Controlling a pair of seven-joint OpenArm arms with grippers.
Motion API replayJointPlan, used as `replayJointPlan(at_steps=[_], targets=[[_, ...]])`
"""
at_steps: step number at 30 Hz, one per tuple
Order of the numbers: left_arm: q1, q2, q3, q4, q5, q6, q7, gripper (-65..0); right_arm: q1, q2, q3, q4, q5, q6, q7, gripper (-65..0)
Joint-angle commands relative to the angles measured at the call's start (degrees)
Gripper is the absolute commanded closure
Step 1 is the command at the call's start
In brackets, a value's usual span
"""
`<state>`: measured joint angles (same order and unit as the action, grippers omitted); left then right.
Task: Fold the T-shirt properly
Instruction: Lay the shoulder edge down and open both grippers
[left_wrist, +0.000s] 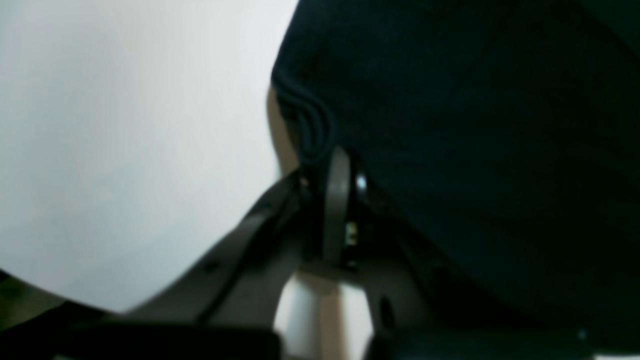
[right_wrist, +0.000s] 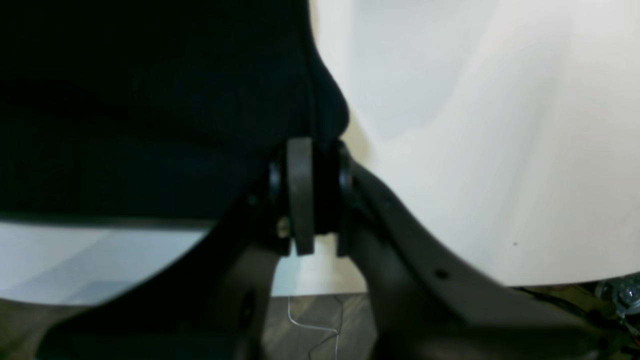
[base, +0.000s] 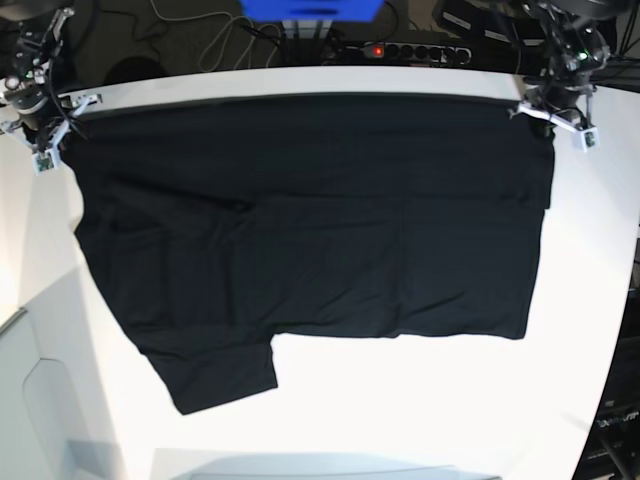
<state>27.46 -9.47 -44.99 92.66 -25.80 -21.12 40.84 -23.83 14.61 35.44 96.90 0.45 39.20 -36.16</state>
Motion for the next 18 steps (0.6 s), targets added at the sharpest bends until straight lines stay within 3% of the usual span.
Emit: replayJointPlan(at_steps=[1,6,13,18], targets=[[0.2,-0.9,-0.8,0.7,0.1,0.2,-1.3,0.0,-0.1,1.0,0.5,0.8,-0.3,0.8,0.6,0.0],[1.2,-0.9,-0.5,0.2,1.3,0.2,-1.5,0.0,-0.1,-0.4,0.4,0.8,-0.4,0.8,0.6,0.0],[1.5,0.8,0.3,0.0,11.3,-0.4,-1.9,0.0,-2.4,-0.5,-1.3,0.8,-0.4,0.8,0.6,0.0],[3.7,0.9,2.0,0.0,12.4,-0.4,-1.9,0.0,-4.7,-0.4,-1.7,0.7,-0.4,0.8,0.6,0.0]])
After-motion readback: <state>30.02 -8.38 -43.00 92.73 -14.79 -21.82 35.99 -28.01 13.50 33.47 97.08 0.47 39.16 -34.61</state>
